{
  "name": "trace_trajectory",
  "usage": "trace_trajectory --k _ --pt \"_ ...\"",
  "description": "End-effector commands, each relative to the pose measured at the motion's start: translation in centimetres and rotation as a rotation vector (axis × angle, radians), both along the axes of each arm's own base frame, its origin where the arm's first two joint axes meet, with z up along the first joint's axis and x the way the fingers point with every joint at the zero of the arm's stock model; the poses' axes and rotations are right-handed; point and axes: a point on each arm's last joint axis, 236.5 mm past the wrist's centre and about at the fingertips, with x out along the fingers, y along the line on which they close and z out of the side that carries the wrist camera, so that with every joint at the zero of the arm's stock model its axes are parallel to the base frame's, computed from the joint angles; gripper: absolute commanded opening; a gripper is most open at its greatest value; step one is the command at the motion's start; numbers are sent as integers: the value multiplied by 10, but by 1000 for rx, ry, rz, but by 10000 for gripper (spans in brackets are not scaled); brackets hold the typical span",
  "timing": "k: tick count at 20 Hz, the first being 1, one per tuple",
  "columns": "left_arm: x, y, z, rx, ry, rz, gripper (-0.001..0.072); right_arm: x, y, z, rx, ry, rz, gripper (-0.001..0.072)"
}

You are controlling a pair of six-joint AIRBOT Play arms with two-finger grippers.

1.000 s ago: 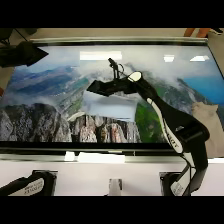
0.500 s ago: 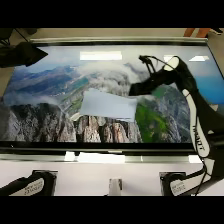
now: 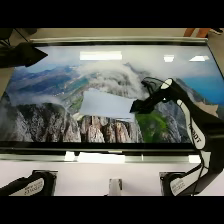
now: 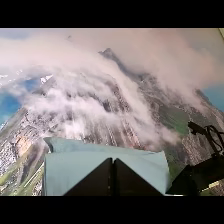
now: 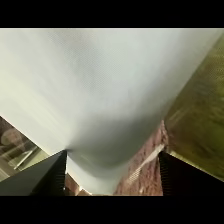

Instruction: Fold the shirts.

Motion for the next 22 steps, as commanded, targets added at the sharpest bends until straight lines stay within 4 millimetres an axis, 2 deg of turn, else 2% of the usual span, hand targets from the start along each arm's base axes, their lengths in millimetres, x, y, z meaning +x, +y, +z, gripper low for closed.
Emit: trace_trajectory --k 1,2,3,5,6,7,9,10,12,15,19,22 --pt "0 0 0 0 2 -2 45 13 19 -10 42 -23 -60 395" --pt "0 0 0 0 -1 1 45 21 23 -7 65 -54 -78 171" --pt "1 0 0 -1 -3 2 45 30 29 1 109 -96 -86 30" --pt "1 0 0 -1 -2 2 45 53 34 36 236 -230 -47 31" --pt "1 0 0 -1 -2 2 45 66 26 63 294 -275 -57 29" --pt "1 0 0 -1 -2 2 45 79 9 94 325 -327 -69 27" --pt "1 0 0 -1 -2 2 45 92 -43 144 307 -415 -88 27" --pt "1 0 0 -1 -2 2 45 92 -79 163 269 -430 -119 27" --pt "1 0 0 -1 -2 2 45 82 -149 188 182 -432 -206 27" --pt "1 0 0 -1 -2 2 45 60 -239 228 100 -507 -365 28" --pt "1 0 0 -1 -2 2 45 32 -343 265 -14 -625 -621 27" --pt "1 0 0 0 -2 2 45 12 -398 279 -72 -665 -788 28"
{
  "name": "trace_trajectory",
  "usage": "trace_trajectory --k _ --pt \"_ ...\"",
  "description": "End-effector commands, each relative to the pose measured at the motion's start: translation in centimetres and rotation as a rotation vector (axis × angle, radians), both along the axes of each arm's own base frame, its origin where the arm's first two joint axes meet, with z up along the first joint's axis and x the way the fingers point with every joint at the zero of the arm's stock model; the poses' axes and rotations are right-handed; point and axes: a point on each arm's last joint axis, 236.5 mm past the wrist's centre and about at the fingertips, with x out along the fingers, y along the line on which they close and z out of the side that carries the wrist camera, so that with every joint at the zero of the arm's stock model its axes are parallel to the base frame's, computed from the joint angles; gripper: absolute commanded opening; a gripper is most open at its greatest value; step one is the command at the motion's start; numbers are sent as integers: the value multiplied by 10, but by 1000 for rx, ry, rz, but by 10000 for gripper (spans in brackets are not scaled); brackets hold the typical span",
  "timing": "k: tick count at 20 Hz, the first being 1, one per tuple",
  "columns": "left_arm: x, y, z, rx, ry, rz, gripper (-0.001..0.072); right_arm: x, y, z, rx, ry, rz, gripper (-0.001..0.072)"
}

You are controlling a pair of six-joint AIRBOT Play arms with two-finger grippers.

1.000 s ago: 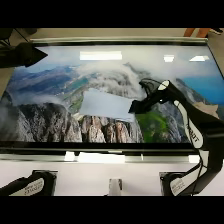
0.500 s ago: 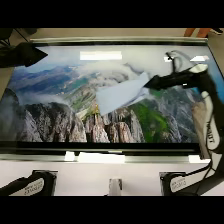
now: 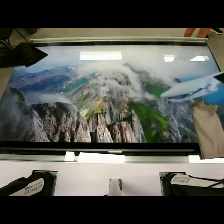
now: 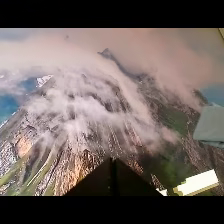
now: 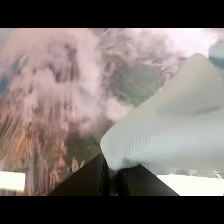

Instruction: Fold the shirts.

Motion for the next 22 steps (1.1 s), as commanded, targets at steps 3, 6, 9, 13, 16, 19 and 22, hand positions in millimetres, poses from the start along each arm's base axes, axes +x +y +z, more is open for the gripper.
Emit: trace_trajectory --k 3,6,9,13,16,19,22 --pt "0 0 0 5 -3 -3 46 -43 -92 23 -20 -31 -303 28" --pt "0 0 0 6 -4 -4 45 -61 -88 19 -11 17 -284 29" --pt "0 0 0 7 -5 -4 46 -91 -87 -1 -83 166 -270 29" --pt "0 0 0 21 -16 -14 45 -186 -94 -48 -216 600 -217 29" --pt "0 0 0 21 -16 -14 45 -233 -118 -62 -323 796 -287 28" --pt "0 0 0 21 -17 -14 45 -240 -108 -95 -263 853 -254 29" --pt "0 0 0 21 -17 -14 45 -247 -98 -138 -213 896 -228 29"
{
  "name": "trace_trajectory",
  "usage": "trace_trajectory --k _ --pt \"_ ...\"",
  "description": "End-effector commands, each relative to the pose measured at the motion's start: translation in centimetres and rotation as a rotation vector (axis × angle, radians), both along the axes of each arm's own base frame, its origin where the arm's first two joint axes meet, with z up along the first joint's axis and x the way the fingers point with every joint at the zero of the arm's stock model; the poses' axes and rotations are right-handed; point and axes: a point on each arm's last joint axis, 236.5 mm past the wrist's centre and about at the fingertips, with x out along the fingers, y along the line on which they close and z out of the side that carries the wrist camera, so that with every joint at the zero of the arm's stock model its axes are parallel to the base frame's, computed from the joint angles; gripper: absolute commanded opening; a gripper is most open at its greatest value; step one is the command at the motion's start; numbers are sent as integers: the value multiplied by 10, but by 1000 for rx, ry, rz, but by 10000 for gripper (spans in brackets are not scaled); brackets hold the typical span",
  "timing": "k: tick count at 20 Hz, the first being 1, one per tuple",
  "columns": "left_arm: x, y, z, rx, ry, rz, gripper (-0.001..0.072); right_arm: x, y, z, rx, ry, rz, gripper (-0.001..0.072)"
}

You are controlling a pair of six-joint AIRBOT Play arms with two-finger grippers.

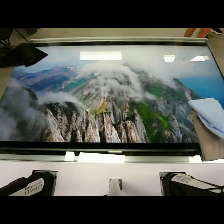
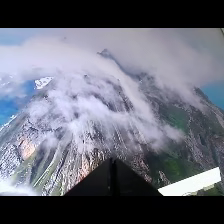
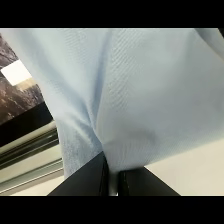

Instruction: Fold the shirts.

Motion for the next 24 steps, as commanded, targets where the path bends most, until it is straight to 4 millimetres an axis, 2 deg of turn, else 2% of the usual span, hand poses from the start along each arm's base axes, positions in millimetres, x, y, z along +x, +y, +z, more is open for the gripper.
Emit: trace_trajectory --k 1,5,6,7,8,9,10,12,13,15,16,17,19,21,22,24 --pt "0 0 0 0 -1 0 45 -21 5 -47 31 95 -7 30" --pt "0 0 0 -1 -1 0 45 -30 16 -90 61 124 -19 37" --pt "1 0 1 -1 -4 2 45 -33 19 -98 68 134 -19 172" --pt "2 0 2 -3 -8 6 46 -35 22 -103 75 138 -15 426" --pt "3 1 3 -7 -15 10 45 -37 20 -102 67 143 10 558" --pt "4 1 5 -9 -22 15 45 -41 15 -97 44 157 27 560" --pt "6 1 7 -12 -31 19 45 -42 2 -85 -2 168 29 560" --pt "8 -1 10 -16 -49 23 44 -28 -36 -42 -153 123 32 560" --pt "8 -3 11 -16 -52 20 44 -13 -57 -11 -248 55 23 560" --pt "8 -4 9 3 -52 17 44 23 -95 65 -461 -127 13 560" --pt "8 -3 9 11 -52 18 44 42 -107 101 -558 -226 24 556" --pt "8 -3 8 15 -52 19 44 60 -108 127 -600 -325 41 551" --pt "9 -1 3 55 -51 23 43 112 -81 174 -616 -563 169 525" --pt "12 11 -18 192 -9 78 40 158 -39 198 -630 -674 289 524" --pt "14 21 -35 301 38 116 40 183 -6 196 -614 -682 382 524" --pt "18 50 -79 575 173 189 41 225 67 171 -547 -615 529 527"
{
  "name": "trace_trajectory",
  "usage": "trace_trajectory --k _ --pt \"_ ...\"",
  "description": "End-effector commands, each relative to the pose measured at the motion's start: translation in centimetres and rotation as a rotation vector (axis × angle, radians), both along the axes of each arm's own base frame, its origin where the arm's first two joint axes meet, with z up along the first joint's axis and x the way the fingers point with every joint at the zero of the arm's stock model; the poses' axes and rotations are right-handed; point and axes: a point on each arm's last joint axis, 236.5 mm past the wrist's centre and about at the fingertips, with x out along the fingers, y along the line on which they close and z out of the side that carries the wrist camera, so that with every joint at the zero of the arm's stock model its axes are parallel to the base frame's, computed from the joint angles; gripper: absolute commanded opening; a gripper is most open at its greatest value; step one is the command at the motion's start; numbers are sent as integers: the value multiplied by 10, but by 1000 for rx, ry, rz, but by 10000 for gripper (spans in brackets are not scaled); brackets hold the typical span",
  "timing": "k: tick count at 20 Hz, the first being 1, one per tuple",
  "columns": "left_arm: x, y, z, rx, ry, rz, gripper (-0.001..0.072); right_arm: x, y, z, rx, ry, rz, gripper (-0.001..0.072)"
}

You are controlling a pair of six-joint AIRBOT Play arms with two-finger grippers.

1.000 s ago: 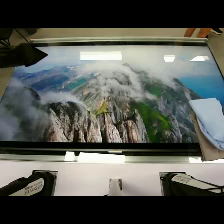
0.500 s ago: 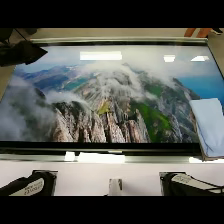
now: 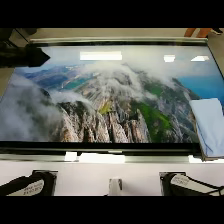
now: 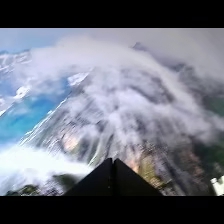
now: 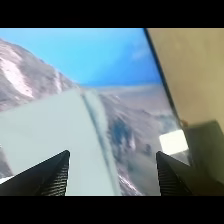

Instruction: Fold the shirts.

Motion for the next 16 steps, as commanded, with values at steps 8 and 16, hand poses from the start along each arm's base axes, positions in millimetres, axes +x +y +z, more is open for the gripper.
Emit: trace_trajectory --k 8,16 --pt "-54 35 -153 292 529 123 720 46 281 -149 310 590 588 666" --pt "-46 48 -147 260 486 191 720 65 270 -150 262 523 532 661"
